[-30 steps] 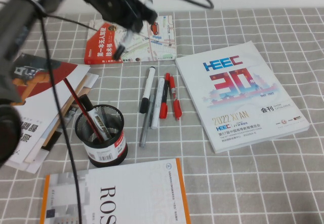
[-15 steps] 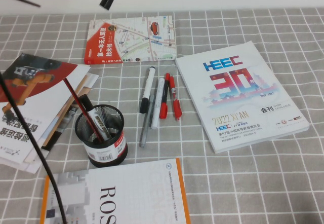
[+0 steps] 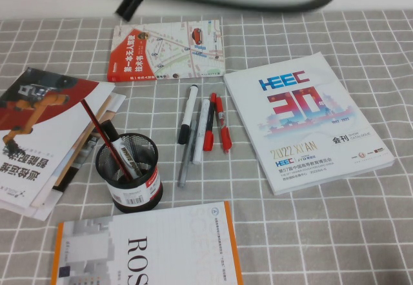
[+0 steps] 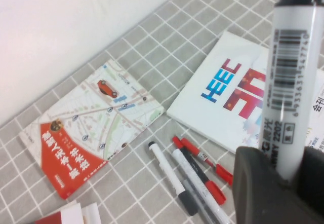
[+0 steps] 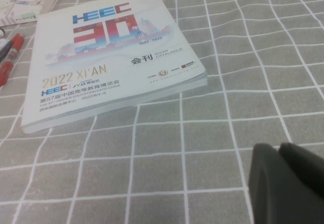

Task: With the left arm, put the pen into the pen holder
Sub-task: Place the pen onto the pen holder

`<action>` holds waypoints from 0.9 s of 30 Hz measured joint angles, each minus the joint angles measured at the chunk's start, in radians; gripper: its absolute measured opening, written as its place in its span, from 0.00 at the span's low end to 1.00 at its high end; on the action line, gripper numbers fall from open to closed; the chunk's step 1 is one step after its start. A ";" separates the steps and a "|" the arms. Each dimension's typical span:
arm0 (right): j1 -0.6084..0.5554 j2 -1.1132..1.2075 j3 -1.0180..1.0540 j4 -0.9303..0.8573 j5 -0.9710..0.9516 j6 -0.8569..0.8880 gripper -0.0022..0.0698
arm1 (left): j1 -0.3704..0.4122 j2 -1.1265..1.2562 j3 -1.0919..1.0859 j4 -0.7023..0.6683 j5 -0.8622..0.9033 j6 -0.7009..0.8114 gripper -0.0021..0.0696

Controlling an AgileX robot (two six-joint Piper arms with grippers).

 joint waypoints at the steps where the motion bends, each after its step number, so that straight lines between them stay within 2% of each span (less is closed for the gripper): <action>1: 0.000 0.000 0.000 0.000 0.000 0.000 0.01 | 0.000 -0.039 0.055 0.002 -0.029 -0.013 0.18; 9: 0.000 0.000 0.000 0.000 0.000 0.000 0.01 | -0.001 -0.389 0.526 0.005 -0.340 -0.113 0.18; 13: 0.000 0.000 0.000 0.000 0.000 0.000 0.01 | -0.001 -0.575 0.802 0.005 -0.582 -0.151 0.18; 15: 0.000 0.000 0.000 0.000 0.000 0.000 0.01 | -0.001 -0.673 0.970 0.006 -0.756 -0.160 0.18; 19: 0.000 0.000 0.000 0.000 0.000 0.000 0.01 | -0.001 -0.777 1.215 0.010 -1.013 -0.174 0.18; 22: 0.000 0.000 0.000 0.000 0.000 0.000 0.01 | -0.001 -0.792 1.316 0.013 -1.132 -0.205 0.18; 27: 0.000 0.000 0.000 0.000 0.000 0.000 0.01 | -0.001 -0.773 1.351 0.016 -1.192 -0.194 0.18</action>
